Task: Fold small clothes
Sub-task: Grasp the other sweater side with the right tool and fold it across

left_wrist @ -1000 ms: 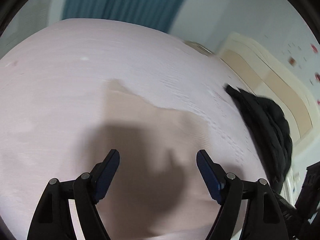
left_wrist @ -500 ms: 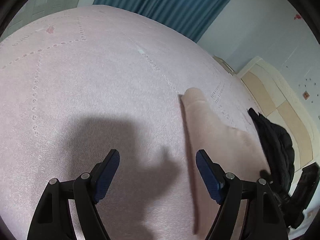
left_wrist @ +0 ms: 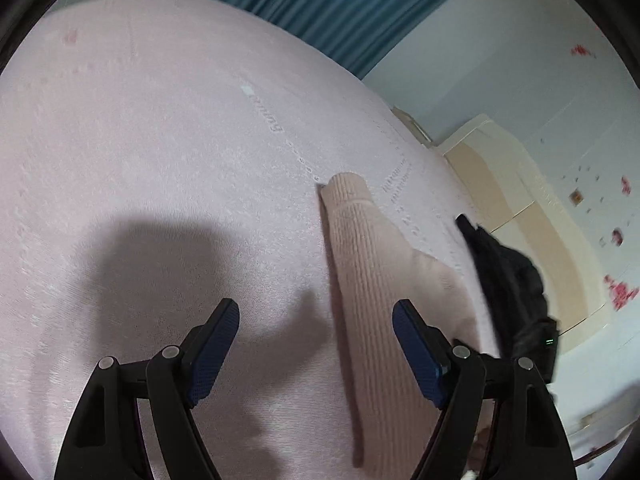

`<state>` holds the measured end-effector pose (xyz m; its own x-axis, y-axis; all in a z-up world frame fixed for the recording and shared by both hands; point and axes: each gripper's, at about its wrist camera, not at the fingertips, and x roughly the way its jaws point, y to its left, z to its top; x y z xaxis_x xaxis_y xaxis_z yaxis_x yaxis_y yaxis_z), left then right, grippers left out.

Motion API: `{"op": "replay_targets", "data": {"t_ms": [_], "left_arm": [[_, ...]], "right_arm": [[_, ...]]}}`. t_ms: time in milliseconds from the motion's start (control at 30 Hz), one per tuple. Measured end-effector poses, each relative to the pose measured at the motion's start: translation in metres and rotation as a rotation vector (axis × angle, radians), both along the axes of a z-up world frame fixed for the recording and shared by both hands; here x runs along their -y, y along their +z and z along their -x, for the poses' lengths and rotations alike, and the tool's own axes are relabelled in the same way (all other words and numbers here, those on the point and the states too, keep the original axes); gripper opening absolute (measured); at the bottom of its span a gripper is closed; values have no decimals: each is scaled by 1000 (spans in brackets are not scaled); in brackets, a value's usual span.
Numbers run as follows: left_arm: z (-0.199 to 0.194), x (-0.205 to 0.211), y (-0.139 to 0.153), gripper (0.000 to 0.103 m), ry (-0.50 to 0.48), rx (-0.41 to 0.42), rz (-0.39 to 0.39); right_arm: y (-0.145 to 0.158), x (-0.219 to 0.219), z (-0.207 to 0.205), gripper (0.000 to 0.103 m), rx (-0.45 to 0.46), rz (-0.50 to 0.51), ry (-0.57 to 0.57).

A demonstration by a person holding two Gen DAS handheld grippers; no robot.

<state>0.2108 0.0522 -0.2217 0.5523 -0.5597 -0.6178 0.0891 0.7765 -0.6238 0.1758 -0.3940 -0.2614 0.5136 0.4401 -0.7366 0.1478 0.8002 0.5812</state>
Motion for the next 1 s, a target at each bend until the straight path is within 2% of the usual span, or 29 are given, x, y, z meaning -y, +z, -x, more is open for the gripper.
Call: {"op": "replay_targets", "data": {"t_ms": [100,167,233,333,433,500,533,600,667,833,1000], "left_arm": [[-1,-7,1,77,15,7,25],[1,-6,3,77,32,16,15],[3,-9,7,77,47,32,4],[10,-12,14,77,69,64,-37],[16,-13,19,77,94,95,-70],[21,-17,21,77,100,101,-63],[23,-21,21,77,102,99,-52],[28,-30,20,77,111,99,-36],[32,-40,23,77,131,108,-29],[37,-61,22,76,202,99,-29],[42,-73,25,76,255,116,-59]], "right_arm": [[-4,-4,-12,72,-4,-21,23],[-8,-11,-20,60,-18,-49,78],[-9,-14,-23,48,-27,-62,85],[6,-17,-19,37,11,-41,88],[33,-19,-6,34,60,-53,65],[57,-21,-1,32,105,-54,38],[72,-25,3,32,135,-32,22],[105,-41,9,32,189,83,13],[131,-58,11,31,194,191,-1],[168,-107,-5,30,204,367,2],[182,-155,-26,29,199,356,36]]}}
